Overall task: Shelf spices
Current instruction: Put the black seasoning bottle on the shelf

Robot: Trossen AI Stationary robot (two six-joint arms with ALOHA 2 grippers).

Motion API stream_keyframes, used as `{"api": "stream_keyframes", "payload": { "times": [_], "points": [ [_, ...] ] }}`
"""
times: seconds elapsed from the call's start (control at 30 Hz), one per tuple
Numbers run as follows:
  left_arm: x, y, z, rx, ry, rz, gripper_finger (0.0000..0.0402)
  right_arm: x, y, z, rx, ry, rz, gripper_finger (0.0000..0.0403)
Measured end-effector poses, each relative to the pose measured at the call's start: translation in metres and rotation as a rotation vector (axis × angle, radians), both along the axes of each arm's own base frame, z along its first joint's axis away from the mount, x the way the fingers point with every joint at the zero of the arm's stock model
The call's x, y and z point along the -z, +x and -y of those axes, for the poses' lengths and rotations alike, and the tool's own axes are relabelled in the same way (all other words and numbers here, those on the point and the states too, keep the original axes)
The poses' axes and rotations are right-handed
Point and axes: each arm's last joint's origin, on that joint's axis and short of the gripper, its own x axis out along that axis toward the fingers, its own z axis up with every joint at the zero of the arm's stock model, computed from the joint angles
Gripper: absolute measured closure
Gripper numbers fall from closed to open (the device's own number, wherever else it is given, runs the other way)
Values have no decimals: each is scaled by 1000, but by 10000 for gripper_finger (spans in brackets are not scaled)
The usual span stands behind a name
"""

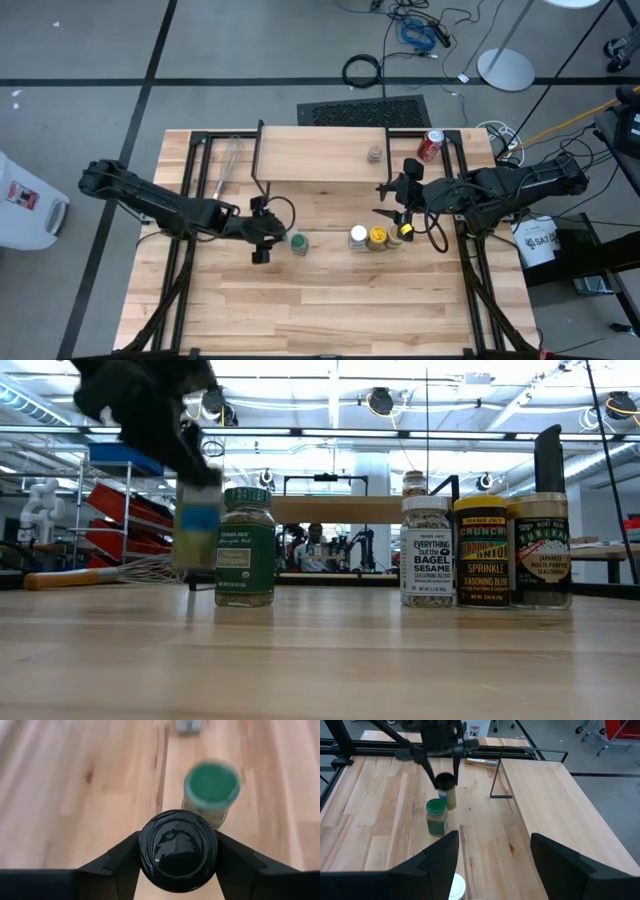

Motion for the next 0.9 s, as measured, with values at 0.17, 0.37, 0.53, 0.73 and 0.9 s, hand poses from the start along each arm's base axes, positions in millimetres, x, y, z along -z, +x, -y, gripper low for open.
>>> {"api": "stream_keyframes", "payload": {
  "times": [0.17,0.37,0.53,0.73,0.9],
  "points": [
    [-42,2,-1,49,41,120,187,0,0,0,0,0,1,167],
    [-99,9,-19,37,90,228,187,0,0,0,0,2,1,167],
    [-144,17,-43,71,149,316,187,0,0,0,1,2,1,167],
    [-176,37,-79,68,176,380,187,0,0,0,2,4,1,167],
    [-184,71,-104,136,179,388,187,0,0,0,3,4,-2,167]
  ]
}}
